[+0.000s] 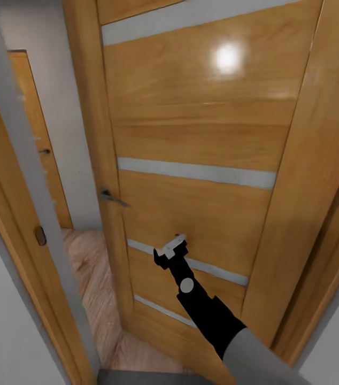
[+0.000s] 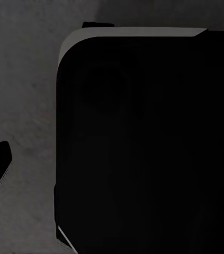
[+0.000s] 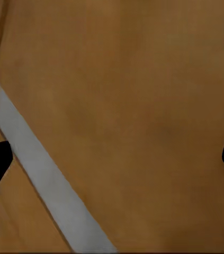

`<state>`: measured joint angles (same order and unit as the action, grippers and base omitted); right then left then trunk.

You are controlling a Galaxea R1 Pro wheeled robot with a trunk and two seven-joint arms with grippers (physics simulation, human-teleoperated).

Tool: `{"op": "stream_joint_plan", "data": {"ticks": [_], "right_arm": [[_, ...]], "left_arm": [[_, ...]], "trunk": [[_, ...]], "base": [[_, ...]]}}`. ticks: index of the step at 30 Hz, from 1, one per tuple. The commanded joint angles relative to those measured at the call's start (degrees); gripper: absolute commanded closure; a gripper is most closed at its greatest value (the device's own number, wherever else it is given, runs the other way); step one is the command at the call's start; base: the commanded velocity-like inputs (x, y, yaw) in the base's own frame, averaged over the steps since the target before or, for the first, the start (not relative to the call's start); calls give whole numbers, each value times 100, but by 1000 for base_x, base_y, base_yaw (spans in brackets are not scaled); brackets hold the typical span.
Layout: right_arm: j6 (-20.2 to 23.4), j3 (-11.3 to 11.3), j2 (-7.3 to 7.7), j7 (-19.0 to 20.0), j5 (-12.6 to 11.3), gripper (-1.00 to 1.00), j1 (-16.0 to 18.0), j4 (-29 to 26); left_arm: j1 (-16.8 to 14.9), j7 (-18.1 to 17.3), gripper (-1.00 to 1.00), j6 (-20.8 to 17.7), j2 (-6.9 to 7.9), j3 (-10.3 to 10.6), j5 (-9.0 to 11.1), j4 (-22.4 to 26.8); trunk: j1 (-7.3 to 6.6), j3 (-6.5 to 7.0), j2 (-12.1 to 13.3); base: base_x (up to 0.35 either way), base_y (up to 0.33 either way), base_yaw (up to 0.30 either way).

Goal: Move the two storage containers from the living room to the garage. In the garage, place one container on the floor and stack the other container on top of it (either order is fine).

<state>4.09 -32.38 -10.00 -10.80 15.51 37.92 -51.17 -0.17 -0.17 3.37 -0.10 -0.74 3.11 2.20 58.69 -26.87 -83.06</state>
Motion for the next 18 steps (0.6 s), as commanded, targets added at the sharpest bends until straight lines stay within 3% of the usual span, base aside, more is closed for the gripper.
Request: {"op": "stream_joint_plan", "data": {"ticks": [1, 4, 7, 9, 12, 14, 15, 18], "right_arm": [[43, 196, 0, -45, 37, -100, 5, 129], [44, 228, 0, -45, 45, -100, 4, 132], [78, 245, 0, -41, 66, -100, 4, 125], [75, 239, 0, -184, 88, -100, 4, 87], [45, 267, 0, -732, 57, -100, 4, 115], [1, 420, 0, -967, 14, -100, 4, 133], [-93, 663, 0, -1029, 0, -100, 4, 140], [-122, 713, 0, -1007, 17, -100, 4, 176]], "left_arm": [[-1, -2, -100, 15, 0, -5, 32, 0], [-1, -1, -100, 15, 1, -5, 32, 0], [-1, -1, -100, 15, 1, -5, 39, 0], [-1, -1, -100, 15, 1, -5, 40, 0], [-1, -1, -100, 15, 1, -5, 40, 0], [-1, -1, -100, 15, -2, -5, 40, 0], [-1, -1, -100, 15, 0, -5, 40, 0], [-1, -2, -100, 15, 1, -5, 40, 0]], "trunk": [[4, -6, -2], [4, -6, -2], [4, -6, -2], [4, -6, -2], [4, -6, -2], [4, -6, -2], [4, -6, -2], [4, -6, -2]], "base": [[317, 0, 0], [276, 0, 0], [15, 0, 0], [4, 0, 0], [0, 0, 0], [0, 0, 0], [51, 0, 0], [129, 0, 0]]}}
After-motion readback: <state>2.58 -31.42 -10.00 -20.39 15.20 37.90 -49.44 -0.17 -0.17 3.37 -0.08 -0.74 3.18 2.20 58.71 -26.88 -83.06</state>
